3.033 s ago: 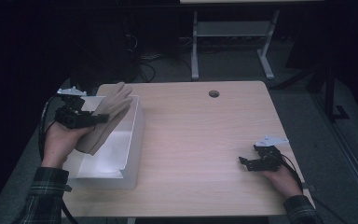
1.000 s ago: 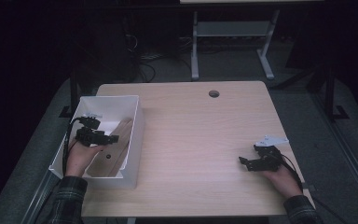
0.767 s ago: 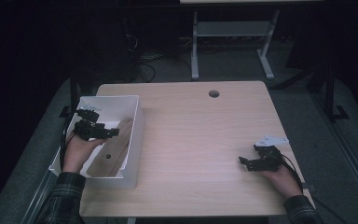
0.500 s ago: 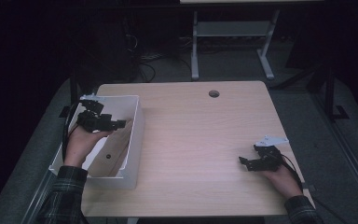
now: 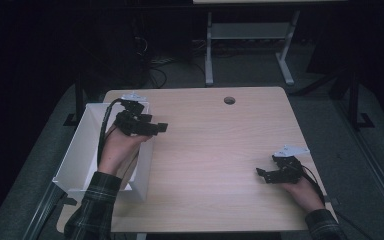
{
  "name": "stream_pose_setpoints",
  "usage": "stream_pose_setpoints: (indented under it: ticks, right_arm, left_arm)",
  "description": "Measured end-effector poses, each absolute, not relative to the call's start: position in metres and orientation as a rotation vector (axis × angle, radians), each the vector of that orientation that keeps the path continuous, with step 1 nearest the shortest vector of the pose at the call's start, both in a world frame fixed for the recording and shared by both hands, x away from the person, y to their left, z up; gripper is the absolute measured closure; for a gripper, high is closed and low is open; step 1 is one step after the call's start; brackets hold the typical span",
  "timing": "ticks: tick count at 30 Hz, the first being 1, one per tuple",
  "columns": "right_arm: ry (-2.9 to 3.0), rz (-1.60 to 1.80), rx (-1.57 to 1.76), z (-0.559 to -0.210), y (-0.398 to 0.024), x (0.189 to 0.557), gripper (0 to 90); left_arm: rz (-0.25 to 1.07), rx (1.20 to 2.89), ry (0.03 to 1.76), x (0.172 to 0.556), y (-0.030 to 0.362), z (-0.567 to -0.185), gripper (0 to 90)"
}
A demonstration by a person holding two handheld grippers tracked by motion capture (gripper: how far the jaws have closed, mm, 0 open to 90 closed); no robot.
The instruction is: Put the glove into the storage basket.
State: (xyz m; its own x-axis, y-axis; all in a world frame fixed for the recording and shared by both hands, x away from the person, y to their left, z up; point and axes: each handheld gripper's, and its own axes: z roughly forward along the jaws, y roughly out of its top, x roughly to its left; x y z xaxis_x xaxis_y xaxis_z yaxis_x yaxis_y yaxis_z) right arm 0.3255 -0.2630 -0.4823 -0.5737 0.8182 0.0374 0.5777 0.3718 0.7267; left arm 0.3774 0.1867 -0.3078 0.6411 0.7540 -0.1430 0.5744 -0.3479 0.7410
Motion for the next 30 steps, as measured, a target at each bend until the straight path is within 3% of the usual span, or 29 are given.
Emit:
stream_pose_setpoints:
  ticks: [16,30]
  right_arm:
    - [2.311,1.022,1.218,-0.482,-0.263,0.325,16.1]
    - [2.314,1.019,1.217,-0.482,-0.263,0.325,16.1]
  left_arm:
    - [0.254,2.135,0.915,0.358,0.111,-0.345,27.4]
    - [0.213,2.223,0.837,0.35,0.083,-0.395,26.8]
